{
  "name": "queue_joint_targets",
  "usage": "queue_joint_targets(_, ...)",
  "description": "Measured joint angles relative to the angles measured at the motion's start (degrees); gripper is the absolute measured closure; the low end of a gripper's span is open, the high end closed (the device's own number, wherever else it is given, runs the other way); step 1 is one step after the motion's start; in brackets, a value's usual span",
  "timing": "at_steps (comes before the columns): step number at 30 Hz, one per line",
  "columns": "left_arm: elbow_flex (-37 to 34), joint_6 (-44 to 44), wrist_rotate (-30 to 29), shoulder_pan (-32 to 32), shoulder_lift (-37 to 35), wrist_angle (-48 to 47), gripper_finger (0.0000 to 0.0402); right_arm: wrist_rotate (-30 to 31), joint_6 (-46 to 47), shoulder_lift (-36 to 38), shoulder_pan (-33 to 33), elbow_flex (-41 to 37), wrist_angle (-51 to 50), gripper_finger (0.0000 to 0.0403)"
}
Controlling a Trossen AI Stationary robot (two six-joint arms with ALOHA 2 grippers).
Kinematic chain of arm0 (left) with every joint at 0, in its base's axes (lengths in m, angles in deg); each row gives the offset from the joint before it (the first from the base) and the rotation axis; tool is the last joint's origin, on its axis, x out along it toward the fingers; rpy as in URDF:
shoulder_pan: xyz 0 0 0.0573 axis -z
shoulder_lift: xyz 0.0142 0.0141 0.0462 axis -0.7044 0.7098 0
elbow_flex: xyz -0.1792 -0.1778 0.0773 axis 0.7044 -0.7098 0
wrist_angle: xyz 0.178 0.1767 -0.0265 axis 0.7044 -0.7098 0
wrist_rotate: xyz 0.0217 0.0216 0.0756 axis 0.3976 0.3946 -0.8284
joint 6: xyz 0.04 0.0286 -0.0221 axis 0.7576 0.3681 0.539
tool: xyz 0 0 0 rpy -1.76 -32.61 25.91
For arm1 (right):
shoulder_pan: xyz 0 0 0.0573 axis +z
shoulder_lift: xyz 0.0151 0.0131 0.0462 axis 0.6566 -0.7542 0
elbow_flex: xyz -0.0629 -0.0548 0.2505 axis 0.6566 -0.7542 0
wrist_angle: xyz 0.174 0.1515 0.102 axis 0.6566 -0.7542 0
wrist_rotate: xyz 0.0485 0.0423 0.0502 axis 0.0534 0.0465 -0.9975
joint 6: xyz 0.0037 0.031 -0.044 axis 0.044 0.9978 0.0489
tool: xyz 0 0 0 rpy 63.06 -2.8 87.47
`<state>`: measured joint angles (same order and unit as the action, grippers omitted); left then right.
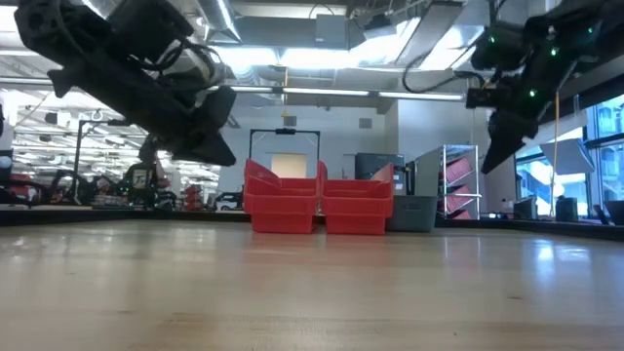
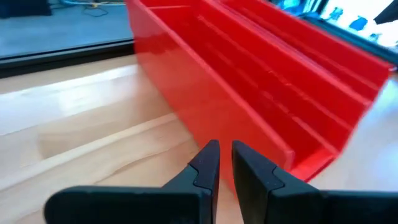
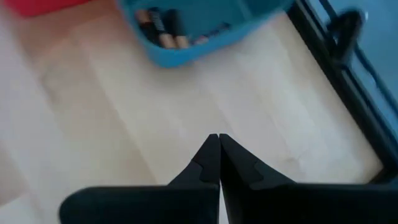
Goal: Sort batteries
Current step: Adjust the blue bin
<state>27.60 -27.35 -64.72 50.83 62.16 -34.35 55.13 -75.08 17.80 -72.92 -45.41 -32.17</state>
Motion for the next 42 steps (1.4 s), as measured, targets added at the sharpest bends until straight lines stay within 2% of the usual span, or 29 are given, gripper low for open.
queue_joint_targets(5, 0.0, -3.43, -0.51, -2.37, -2.58, -7.46, 0.0369, -4.13, 0.22, -0.5, -10.15, -2.53, 4.53, 0.0402)
queue_joint_targets(8, 0.0, -3.57, 2.56, -5.62, -2.7, -9.17, 0.0369, -4.32, 4.18, -2.78, -14.27, -2.53, 7.59, 0.0402)
queue_joint_targets(12, 0.0, -1.4, 6.21, -9.8, -2.46, -9.2, 0.0369, -4.43, 5.8, -4.74, -18.67, -2.53, 10.15, 0.0402)
queue_joint_targets(18, 0.0, 2.09, 8.08, -14.16, -2.46, -8.97, 0.0369, -9.44, 5.73, -8.39, -22.56, -2.51, 12.29, 0.0402)
queue_joint_targets(23, -0.04, 5.05, 10.72, -17.88, -2.46, -7.33, 0.0369, -12.77, 5.86, -11.67, -24.61, -2.53, 16.61, 0.0402)
queue_joint_targets(29, -0.07, 5.4, 12.0, -22.48, -2.09, -3.9, 0.0369, -18.55, 5.94, -19.43, -24.37, -2.51, 24.91, 0.0402)
queue_joint_targets(34, -0.07, 7.67, 18.62, -27.32, -2.51, -3.93, 0.0369, -18.83, 4.8, -24.28, -24.85, -2.51, 29.76, 0.0402)
queue_joint_targets(36, -0.29, 8.63, 19.1, -28.49, -2.52, -3.76, 0.0369, -19.87, 4.55, -25.81, -24.83, -2.51, 31.43, 0.0402)
queue_joint_targets(42, -7.04, 11.08, 19.14, -31.85, -5.34, 1.77, 0.0369, -25.8, 4.1, -28.86, -24.74, -2.51, 34.13, 0.0402)
